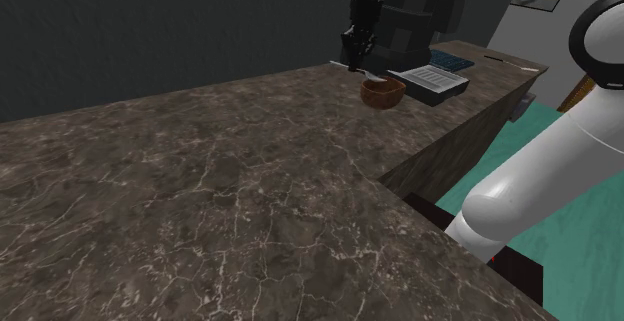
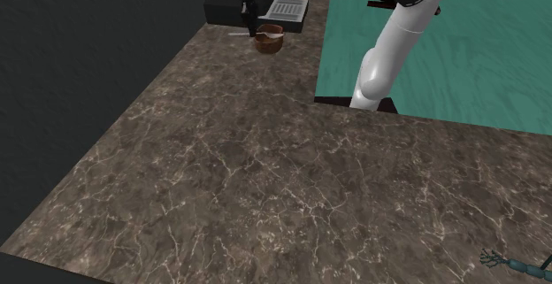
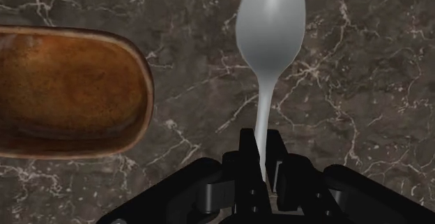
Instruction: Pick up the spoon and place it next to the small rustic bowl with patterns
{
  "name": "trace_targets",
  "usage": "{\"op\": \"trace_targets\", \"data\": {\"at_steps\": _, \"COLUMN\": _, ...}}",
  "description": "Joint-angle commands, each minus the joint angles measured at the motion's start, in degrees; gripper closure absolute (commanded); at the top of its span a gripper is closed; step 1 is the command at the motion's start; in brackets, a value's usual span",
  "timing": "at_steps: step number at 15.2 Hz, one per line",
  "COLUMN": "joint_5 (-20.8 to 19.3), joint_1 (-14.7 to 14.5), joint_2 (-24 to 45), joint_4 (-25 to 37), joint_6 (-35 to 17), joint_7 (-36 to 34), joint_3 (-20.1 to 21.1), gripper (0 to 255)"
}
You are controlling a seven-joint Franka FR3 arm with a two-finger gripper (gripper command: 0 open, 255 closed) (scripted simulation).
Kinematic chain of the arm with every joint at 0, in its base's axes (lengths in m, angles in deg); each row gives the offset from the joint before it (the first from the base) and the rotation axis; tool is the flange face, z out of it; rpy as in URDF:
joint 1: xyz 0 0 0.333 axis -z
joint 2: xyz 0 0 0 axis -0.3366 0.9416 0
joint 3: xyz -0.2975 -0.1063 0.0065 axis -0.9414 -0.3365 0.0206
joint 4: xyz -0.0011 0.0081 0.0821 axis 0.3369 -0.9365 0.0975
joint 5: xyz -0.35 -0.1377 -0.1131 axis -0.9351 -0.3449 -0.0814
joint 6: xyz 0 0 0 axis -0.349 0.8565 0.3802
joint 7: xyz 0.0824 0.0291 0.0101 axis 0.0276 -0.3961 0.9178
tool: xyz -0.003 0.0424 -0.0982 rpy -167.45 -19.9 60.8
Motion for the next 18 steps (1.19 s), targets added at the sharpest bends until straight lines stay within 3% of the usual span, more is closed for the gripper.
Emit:
{"op": "trace_targets", "data": {"at_steps": 1, "joint_5": 0.00, "joint_1": 0.00, "joint_2": -0.38, "joint_4": -1.87, "joint_6": -1.49, "joint_7": 0.24, "joint_3": 0.01, "gripper": 255}}
{"op": "trace_targets", "data": {"at_steps": 18, "joint_5": 0.21, "joint_1": -0.11, "joint_2": -1.12, "joint_4": -15.73, "joint_6": -14.51, "joint_7": 1.92, "joint_3": 0.34, "gripper": 255}}
